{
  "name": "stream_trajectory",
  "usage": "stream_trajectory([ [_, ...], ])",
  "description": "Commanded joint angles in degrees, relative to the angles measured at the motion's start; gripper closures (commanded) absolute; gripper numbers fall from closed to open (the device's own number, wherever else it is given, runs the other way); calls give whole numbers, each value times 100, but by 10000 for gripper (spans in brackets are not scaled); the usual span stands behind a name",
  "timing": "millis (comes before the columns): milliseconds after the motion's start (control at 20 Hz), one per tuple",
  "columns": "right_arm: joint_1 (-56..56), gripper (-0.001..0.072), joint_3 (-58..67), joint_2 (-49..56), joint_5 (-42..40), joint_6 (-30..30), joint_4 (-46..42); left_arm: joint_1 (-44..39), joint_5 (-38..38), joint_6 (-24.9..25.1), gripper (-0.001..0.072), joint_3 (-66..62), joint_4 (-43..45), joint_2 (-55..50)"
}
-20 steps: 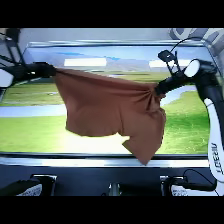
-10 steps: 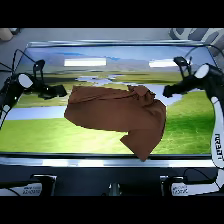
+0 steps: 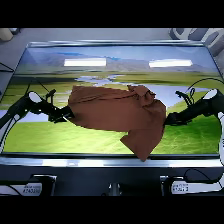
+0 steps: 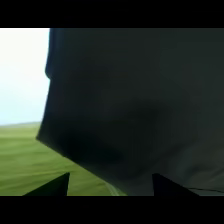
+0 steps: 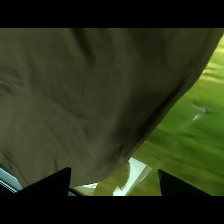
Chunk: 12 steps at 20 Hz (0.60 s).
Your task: Fold the shirts.
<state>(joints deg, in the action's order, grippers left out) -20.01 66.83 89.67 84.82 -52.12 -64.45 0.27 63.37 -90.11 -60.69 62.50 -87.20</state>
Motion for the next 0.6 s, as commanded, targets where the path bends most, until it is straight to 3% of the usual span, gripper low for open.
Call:
stream_trajectory([
  [0, -46, 62, -374, -2, -168, 94, 232, -155, -190, 28, 111, 146, -302, -208],
  [50, -42, 61, -468, -2, -249, 92, 232, -195, -278, 22, 113, 146, -321, -247],
  [100, -22, 60, -560, -2, -337, 85, 254, -221, -389, 7, 214, 146, -319, -271],
  [200, 151, 35, -730, -2, -573, 81, 258, -229, -629, -109, 466, 140, -319, -271],
  [250, 317, 35, -802, -2, -756, 79, 280, -225, -671, -142, 650, 118, -321, -267],
  [350, 706, 40, -922, 2, -1215, -131, 278, -225, -667, -140, 682, 13, -317, -234],
  [400, 881, 80, -922, 17, -1401, -262, 278, -227, -645, -136, 682, -57, -319, -199],
  [450, 1029, 354, -907, 20, -1569, -297, 286, -229, -621, -136, 683, -146, -323, -133],
  [500, 1123, 699, -811, 7, -1604, -299, 297, -227, -581, -83, 683, -262, -319, -24],
  [550, 1128, 689, -621, -50, -1403, -260, 321, -225, -588, 15, 683, -413, -317, 190],
])
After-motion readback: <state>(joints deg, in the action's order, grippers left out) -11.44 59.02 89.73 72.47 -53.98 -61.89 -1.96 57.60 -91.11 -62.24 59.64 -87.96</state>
